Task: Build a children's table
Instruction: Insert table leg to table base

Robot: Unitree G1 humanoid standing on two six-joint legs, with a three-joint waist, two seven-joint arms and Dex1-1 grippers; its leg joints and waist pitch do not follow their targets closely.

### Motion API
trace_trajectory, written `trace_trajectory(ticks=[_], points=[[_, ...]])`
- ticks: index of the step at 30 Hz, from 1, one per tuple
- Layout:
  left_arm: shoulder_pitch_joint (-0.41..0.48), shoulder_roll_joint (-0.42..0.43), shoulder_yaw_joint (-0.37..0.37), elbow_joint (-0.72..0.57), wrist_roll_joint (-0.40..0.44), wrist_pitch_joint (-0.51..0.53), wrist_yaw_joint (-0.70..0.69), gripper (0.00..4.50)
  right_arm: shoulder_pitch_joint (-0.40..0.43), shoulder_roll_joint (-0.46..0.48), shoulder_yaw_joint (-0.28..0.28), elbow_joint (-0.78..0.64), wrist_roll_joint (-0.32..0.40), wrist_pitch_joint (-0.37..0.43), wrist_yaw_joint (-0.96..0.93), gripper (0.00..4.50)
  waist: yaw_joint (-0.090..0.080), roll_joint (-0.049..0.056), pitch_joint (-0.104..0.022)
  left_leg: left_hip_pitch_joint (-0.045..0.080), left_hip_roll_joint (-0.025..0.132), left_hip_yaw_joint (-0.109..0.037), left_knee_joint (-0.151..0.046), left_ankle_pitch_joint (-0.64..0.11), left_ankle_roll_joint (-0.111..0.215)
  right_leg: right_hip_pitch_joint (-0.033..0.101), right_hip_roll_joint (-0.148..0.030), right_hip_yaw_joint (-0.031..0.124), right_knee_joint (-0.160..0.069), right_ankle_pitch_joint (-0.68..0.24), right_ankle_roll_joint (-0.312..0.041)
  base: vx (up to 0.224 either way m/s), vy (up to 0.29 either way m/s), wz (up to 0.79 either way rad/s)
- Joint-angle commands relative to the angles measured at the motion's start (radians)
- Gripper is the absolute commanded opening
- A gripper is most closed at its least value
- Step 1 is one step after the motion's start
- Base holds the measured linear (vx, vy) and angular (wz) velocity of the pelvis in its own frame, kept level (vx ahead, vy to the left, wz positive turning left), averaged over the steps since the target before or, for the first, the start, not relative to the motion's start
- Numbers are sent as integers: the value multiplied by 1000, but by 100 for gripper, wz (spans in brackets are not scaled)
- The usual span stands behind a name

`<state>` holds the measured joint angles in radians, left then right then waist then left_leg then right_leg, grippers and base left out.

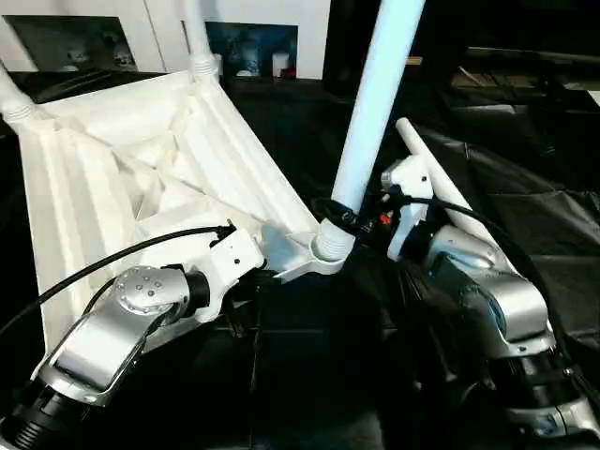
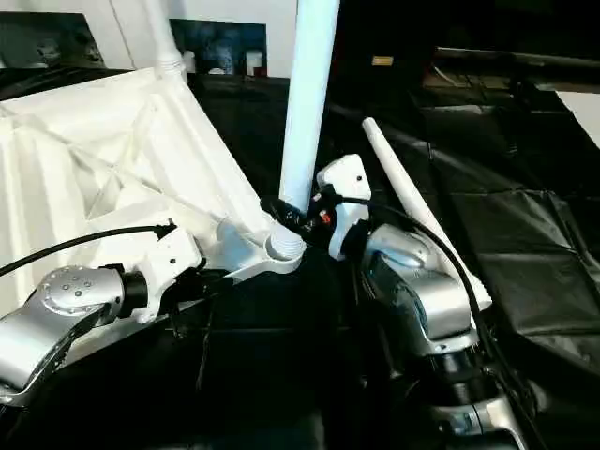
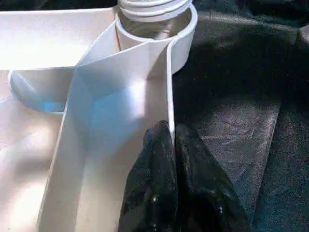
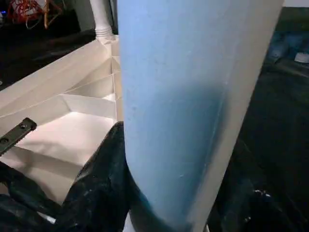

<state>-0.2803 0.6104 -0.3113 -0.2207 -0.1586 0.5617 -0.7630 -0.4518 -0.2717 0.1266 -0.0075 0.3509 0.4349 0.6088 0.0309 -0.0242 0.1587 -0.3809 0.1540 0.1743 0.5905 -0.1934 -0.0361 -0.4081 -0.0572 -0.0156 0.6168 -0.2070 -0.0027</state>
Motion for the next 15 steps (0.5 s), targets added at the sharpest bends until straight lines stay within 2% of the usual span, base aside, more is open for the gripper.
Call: trace_trajectory(ticks=[1,2,3,7,8,10,11,13,15], points=[[5,16,-14,38,33,9,-7,0,8,-8,21,34,-11,39,11,182,-1,2,-64,20,65,-19,-74,-61,43,45,-77,46,-58,-52,-270,0,0,0],[-1,15,-18,48,40,-4,-9,0,2,-19,39,49,-13,64,32,182,-3,-6,-69,21,65,-17,-73,-59,45,48,-77,46,-58,-52,-271,0,0,0],[-3,15,-20,50,42,-8,-10,0,2,-23,45,53,-13,74,38,182,0,-2,-66,20,65,-18,-74,-61,46,46,-78,46,-59,-66,-268,0,0,0],[-13,14,-21,65,45,-20,-15,0,-12,-26,52,80,-6,89,59,182,1,-4,-68,25,67,-17,-76,-103,26,41,-80,47,-65,-124,-259,0,0,0],[-13,15,-21,67,46,-24,-15,0,-15,-26,49,78,0,97,65,182,1,-9,-70,25,68,-16,-76,-104,24,42,-80,47,-65,-127,-258,0,0,0],[-14,20,-23,71,51,-36,-21,0,-30,-47,65,75,-3,117,95,182,1,-8,-73,23,67,-18,-75,-87,24,44,-78,46,-61,-108,-255,0,0,0],[-14,21,-25,71,53,-39,-22,0,-33,-54,72,76,-8,119,103,182,0,-12,-76,23,67,-17,-74,-80,26,47,-78,45,-60,-97,-256,0,0,0],[-13,22,-27,67,54,-40,-23,0,-43,-53,73,91,-19,105,106,182,2,-10,-76,21,67,-16,-73,-68,32,45,-80,46,-59,-76,-259,0,0,0],[-14,22,-29,63,56,-45,-26,0,-57,-47,71,120,-31,92,105,182,2,-14,-79,22,67,-16,-72,-68,32,46,-79,45,-58,-73,-262,0,0,0]])
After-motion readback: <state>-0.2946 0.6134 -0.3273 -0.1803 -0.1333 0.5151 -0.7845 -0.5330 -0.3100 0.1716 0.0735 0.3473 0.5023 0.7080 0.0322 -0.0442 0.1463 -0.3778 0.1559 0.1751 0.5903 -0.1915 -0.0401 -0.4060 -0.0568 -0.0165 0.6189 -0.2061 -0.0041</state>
